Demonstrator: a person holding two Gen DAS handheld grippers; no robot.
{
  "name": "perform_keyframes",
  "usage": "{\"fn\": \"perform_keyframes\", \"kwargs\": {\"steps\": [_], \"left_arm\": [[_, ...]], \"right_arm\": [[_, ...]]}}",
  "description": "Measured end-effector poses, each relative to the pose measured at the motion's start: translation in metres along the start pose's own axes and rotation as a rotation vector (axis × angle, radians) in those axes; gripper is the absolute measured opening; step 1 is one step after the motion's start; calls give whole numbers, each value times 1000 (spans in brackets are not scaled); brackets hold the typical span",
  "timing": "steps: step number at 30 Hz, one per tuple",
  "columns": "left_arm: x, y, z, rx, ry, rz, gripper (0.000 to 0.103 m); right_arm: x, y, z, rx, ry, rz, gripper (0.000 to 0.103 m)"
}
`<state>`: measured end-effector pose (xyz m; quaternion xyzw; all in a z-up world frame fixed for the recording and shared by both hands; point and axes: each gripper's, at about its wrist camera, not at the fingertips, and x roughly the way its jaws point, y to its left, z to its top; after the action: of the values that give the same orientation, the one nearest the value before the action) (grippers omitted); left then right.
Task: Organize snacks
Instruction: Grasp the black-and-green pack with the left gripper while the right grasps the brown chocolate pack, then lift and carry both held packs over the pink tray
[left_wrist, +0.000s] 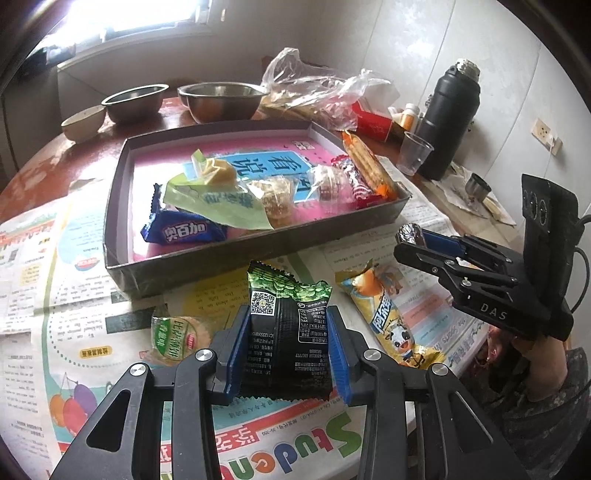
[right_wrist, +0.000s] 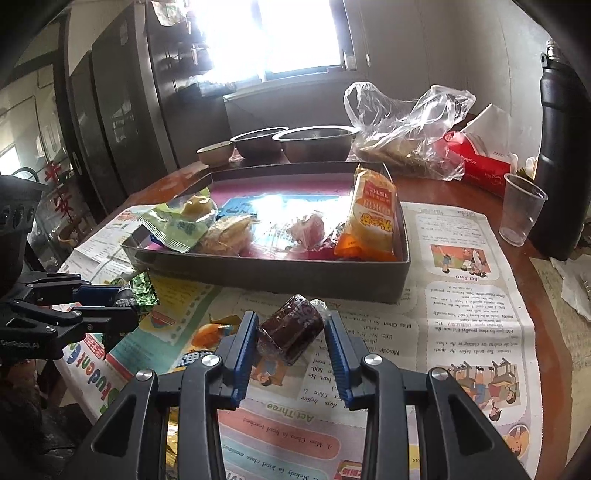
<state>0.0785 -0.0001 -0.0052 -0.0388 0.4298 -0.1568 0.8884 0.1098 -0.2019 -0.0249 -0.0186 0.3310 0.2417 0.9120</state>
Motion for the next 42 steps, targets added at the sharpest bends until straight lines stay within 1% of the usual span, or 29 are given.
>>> {"fn": "perform_keyframes", "kwargs": {"steps": [10,18,22,31,42], "left_arm": [[-10,9,13,-24,-49,1,40],[-14,25,31,-54,-93,31,40],[-10,35,38,-78,-100,48,40],[-2,40,52,-73,-122,68,41],[16,41,61,-80,-115,44,41]], "right_arm": [[-7,4,10,6,-36,4,37],[-11,6,22,9,-68,3,37],[-11,5,27,9,-78,3,37],[-11,5,37,16,-105,-2,37],[1,9,46,11,-95,-6,37]]}}
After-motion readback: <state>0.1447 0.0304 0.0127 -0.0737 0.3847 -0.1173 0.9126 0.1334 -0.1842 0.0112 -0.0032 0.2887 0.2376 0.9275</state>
